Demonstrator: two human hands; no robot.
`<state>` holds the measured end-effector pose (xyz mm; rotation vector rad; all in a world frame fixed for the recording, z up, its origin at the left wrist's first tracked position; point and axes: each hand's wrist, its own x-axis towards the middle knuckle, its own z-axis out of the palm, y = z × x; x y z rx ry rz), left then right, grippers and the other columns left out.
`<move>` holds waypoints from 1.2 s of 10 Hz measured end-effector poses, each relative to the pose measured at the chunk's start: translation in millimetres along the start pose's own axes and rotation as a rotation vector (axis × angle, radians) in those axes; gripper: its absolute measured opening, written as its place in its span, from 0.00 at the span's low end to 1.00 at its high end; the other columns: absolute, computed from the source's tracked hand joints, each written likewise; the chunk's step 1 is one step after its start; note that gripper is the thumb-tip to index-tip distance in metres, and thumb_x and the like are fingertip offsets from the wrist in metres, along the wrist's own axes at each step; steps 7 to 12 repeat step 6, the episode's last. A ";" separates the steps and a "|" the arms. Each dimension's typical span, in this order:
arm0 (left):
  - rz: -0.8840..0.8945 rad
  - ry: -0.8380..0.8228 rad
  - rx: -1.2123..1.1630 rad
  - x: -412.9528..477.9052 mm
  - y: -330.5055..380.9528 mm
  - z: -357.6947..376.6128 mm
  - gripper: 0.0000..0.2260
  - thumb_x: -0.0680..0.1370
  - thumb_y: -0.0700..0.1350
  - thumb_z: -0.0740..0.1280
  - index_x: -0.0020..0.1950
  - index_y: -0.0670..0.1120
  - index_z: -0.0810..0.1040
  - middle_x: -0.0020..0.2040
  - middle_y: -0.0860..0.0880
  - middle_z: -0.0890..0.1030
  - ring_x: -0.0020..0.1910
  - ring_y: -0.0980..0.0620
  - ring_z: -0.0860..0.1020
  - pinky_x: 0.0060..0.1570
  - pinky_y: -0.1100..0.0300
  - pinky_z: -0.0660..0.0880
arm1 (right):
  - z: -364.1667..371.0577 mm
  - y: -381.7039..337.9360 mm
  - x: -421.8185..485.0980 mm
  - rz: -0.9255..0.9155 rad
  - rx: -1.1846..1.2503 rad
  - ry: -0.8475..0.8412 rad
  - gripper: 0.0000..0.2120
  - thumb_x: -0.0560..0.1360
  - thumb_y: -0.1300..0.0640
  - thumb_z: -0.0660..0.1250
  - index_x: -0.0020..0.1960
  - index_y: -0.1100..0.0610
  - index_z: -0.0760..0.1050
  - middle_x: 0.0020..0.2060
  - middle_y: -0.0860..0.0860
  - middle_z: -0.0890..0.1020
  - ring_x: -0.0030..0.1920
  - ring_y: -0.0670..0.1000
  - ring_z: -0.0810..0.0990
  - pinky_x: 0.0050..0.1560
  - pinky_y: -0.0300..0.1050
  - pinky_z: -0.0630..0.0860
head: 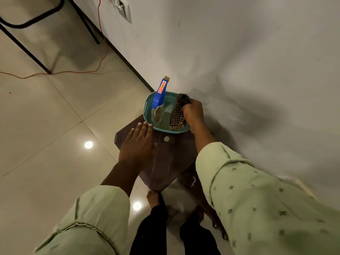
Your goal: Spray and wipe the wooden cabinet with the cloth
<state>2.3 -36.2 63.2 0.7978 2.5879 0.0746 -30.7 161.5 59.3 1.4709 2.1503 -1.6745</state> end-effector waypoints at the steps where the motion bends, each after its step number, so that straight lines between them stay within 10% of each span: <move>1: 0.002 0.000 0.002 6.9 -4.6 4.6 0.29 0.82 0.55 0.50 0.78 0.45 0.46 0.79 0.45 0.48 0.78 0.48 0.45 0.72 0.55 0.41 | 18.6 4.1 9.1 0.025 0.093 -0.007 0.14 0.77 0.60 0.58 0.60 0.58 0.76 0.51 0.53 0.81 0.50 0.53 0.79 0.54 0.51 0.80; 3: 0.026 0.002 -0.018 11.4 -20.4 23.3 0.28 0.82 0.53 0.51 0.78 0.44 0.49 0.79 0.44 0.51 0.78 0.47 0.48 0.75 0.52 0.46 | 35.0 21.5 32.4 0.248 0.137 -0.046 0.18 0.79 0.57 0.58 0.68 0.56 0.68 0.60 0.53 0.75 0.58 0.55 0.74 0.62 0.53 0.75; 6: 0.012 -0.035 -0.006 -6.9 -15.9 37.8 0.27 0.81 0.53 0.54 0.77 0.43 0.55 0.77 0.43 0.59 0.77 0.44 0.55 0.74 0.50 0.51 | 14.0 25.3 9.0 -0.008 -0.218 0.231 0.19 0.78 0.61 0.61 0.69 0.60 0.69 0.63 0.56 0.77 0.62 0.56 0.77 0.58 0.44 0.74; 12: 0.012 -0.035 -0.006 -6.9 -15.9 37.8 0.27 0.81 0.53 0.54 0.77 0.43 0.55 0.77 0.43 0.59 0.77 0.44 0.55 0.74 0.50 0.51 | 14.0 25.3 9.0 -0.008 -0.218 0.231 0.19 0.78 0.61 0.61 0.69 0.60 0.69 0.63 0.56 0.77 0.62 0.56 0.77 0.58 0.44 0.74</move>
